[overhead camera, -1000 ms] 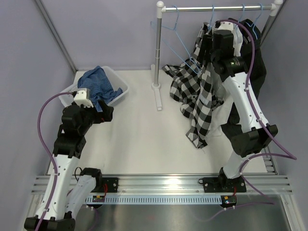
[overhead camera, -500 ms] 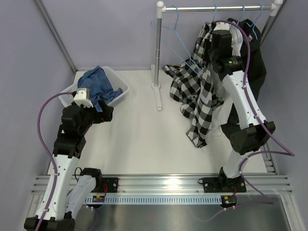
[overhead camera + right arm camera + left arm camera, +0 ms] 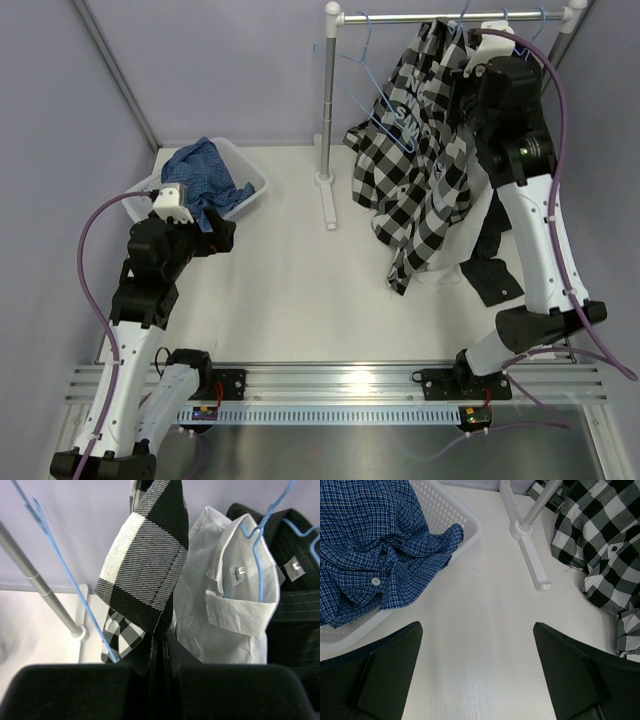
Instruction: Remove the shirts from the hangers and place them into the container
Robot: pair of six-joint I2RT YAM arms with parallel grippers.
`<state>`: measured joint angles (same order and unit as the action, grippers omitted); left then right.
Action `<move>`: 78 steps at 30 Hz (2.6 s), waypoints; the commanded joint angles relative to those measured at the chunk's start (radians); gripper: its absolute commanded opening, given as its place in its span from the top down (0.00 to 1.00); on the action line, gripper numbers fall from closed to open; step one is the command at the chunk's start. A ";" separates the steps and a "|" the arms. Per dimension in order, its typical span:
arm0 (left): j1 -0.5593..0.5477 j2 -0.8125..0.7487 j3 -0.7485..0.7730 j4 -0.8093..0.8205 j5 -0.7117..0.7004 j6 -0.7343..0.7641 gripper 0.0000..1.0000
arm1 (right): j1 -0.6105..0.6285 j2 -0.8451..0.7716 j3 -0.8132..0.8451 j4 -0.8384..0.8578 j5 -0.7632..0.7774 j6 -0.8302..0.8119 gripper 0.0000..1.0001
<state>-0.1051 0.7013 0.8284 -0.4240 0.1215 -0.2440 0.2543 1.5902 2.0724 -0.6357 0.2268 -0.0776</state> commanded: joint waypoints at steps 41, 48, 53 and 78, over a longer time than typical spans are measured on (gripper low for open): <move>-0.005 -0.002 -0.005 0.047 -0.014 0.017 0.01 | -0.006 -0.762 -0.620 -0.271 -0.851 0.216 1.00; -0.004 -0.008 -0.005 0.048 -0.016 0.017 0.01 | -0.004 -0.576 -0.271 -0.245 -0.951 0.219 1.00; -0.004 -0.013 -0.006 0.047 -0.017 0.018 0.01 | -0.004 -0.448 -0.106 -0.210 -1.015 0.243 1.00; -0.191 0.084 0.285 0.057 0.109 -0.164 0.03 | 0.336 -0.355 -0.798 0.347 -0.801 0.157 1.00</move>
<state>-0.2291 0.7567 1.0210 -0.4206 0.2104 -0.3630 0.5541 1.2335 1.2831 -0.4606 -0.5957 0.1162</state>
